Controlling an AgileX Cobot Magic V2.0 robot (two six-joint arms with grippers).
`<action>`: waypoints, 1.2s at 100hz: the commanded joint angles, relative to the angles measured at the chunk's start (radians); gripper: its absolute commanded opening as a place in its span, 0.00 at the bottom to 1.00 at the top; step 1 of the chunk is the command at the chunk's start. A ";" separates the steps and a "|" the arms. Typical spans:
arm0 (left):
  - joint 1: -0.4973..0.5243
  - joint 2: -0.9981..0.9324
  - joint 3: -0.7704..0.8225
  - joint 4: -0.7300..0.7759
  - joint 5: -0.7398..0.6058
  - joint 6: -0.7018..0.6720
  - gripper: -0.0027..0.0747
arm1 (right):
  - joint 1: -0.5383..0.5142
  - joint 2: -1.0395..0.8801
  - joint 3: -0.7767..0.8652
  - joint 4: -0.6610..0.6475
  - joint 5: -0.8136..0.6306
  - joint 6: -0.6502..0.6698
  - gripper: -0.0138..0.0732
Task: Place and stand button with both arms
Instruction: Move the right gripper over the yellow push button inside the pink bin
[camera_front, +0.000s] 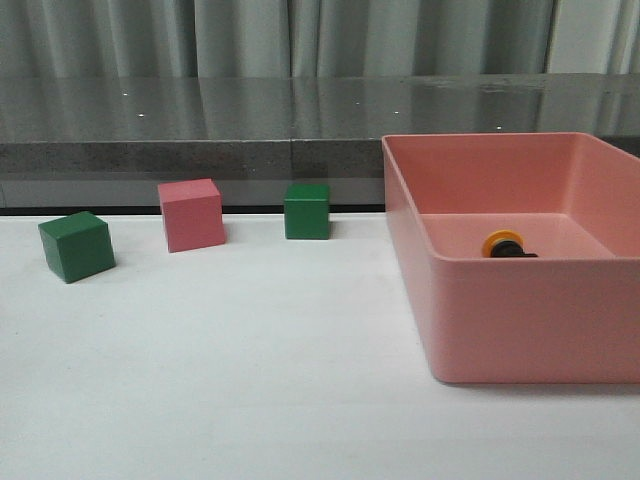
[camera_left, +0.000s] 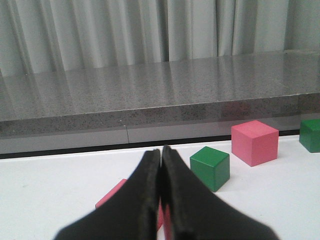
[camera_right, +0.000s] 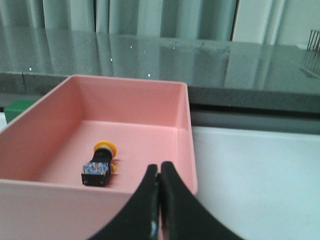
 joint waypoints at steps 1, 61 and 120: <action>0.000 -0.032 0.030 -0.006 -0.073 -0.010 0.01 | -0.007 -0.015 -0.027 -0.010 -0.124 -0.002 0.09; 0.000 -0.032 0.030 -0.006 -0.073 -0.010 0.01 | -0.007 0.639 -0.798 0.104 0.639 -0.002 0.09; 0.000 -0.032 0.030 -0.006 -0.073 -0.010 0.01 | 0.038 1.246 -1.113 0.194 0.656 -0.033 0.39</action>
